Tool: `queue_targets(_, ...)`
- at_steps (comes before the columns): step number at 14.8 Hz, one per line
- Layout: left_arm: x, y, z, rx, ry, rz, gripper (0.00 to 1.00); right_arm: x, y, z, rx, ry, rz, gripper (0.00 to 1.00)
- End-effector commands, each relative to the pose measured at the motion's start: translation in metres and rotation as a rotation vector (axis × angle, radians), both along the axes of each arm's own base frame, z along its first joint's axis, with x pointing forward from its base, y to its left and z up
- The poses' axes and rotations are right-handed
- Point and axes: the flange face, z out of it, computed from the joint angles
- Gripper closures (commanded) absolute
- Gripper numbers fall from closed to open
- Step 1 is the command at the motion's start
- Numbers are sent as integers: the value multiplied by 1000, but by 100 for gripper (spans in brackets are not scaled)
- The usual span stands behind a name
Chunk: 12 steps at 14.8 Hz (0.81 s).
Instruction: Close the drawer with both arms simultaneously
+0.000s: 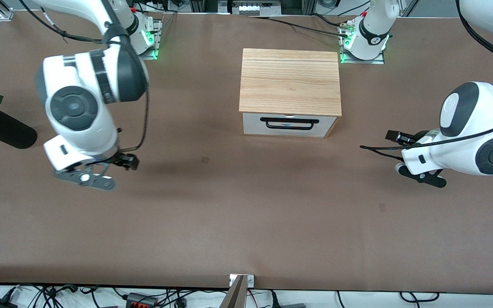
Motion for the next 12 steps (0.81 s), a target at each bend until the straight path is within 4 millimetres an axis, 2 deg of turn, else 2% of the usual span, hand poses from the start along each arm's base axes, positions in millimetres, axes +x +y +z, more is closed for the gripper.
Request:
queue_targets(1, -2, 11, 82, 44, -59, 36, 0, 5, -20, 4, -4, 7, -31, 0)
queue_targets(3, -5, 13, 125, 52, -110, 62, 0, 10, -32, 17, 5, -19, -49, 0)
queue_targets(5, -23, 8, 162, 74, -173, 141, 0, 13, -48, 23, 76, -12, -93, 0)
queue_targets(6, -30, 5, 174, 67, -199, 193, 0, 15, -54, 29, 102, -26, -104, 0)
queue_targets(7, -37, 2, 190, 59, -263, 250, 0, 13, -66, 42, 121, -40, -118, 0)
queue_targets(8, -47, 0, 198, 46, -316, 301, 0, 10, -78, 51, 168, -41, -140, 0)
queue_targets(9, -55, 1, 197, 24, -360, 320, 0, 1, -89, 55, 225, -21, -167, 0)
queue_targets(10, -59, 13, 190, -1, -401, 348, 0, -10, -104, 63, 260, -29, -190, 0)
queue_targets(12, -67, 10, 175, -55, -438, 319, 0, -35, -126, 73, 318, -44, -212, 0)
